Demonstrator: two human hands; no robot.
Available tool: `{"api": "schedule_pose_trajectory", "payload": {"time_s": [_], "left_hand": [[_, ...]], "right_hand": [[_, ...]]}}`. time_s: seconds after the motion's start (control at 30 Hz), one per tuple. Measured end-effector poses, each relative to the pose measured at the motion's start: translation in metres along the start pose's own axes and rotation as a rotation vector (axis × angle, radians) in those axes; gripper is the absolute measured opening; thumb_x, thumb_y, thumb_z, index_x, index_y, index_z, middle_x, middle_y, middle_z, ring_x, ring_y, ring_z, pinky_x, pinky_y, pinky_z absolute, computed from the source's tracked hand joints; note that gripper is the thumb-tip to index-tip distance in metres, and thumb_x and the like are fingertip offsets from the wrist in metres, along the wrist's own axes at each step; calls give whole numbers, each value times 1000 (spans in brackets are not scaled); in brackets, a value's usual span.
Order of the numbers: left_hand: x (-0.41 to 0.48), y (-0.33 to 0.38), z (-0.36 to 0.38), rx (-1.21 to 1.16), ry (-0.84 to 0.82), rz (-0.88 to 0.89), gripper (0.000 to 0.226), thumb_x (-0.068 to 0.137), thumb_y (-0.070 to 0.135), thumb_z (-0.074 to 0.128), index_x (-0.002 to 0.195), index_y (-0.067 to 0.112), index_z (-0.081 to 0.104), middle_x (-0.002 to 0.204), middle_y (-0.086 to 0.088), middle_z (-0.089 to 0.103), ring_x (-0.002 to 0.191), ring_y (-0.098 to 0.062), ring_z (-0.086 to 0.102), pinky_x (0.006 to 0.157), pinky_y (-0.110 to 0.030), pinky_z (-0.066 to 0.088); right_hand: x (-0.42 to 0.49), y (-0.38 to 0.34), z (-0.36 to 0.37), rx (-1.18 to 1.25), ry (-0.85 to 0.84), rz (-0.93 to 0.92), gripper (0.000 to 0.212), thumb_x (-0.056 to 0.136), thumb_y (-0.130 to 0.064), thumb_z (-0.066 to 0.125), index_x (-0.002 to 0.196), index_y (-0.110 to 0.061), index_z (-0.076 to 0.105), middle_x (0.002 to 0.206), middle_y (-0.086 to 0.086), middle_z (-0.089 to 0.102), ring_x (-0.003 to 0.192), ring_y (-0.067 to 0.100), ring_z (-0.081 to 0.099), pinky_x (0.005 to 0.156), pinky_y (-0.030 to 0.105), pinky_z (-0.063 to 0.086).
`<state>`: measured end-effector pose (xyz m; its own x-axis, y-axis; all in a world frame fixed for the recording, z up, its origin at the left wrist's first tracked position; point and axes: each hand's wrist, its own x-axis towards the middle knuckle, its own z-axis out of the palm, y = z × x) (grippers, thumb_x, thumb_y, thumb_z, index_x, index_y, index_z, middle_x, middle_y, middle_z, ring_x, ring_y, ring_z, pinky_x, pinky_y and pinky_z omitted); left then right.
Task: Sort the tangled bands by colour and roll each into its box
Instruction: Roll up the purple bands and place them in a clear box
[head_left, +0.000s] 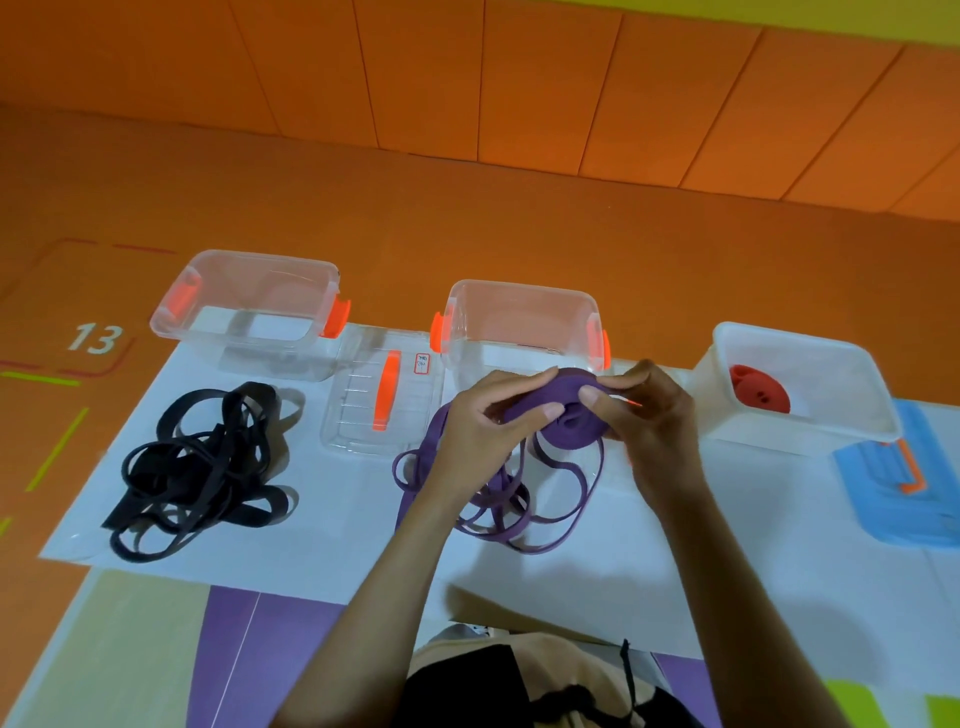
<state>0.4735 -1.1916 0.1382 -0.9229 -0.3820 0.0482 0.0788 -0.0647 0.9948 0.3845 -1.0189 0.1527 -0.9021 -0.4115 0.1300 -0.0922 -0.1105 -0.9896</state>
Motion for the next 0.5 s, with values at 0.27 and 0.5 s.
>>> {"api": "schedule_pose_trajectory", "payload": {"time_s": [0.27, 0.5], "left_hand": [[4, 12, -17, 37, -52, -28, 40, 80, 25, 93, 109, 28, 68, 96, -2, 79, 93, -22, 78, 80, -34, 64], [1, 22, -24, 34, -151, 5, 31, 84, 13, 89, 112, 15, 77, 89, 22, 73, 85, 1, 70, 80, -14, 53]], "right_hand": [[-2, -3, 0, -118, -47, -6, 40, 79, -36, 89, 90, -7, 62, 93, 20, 73, 91, 39, 76, 70, 59, 64], [0, -11, -3, -16, -58, -27, 40, 89, -37, 82, 123, -21, 68, 112, 9, 72, 106, 35, 73, 77, 47, 65]]}}
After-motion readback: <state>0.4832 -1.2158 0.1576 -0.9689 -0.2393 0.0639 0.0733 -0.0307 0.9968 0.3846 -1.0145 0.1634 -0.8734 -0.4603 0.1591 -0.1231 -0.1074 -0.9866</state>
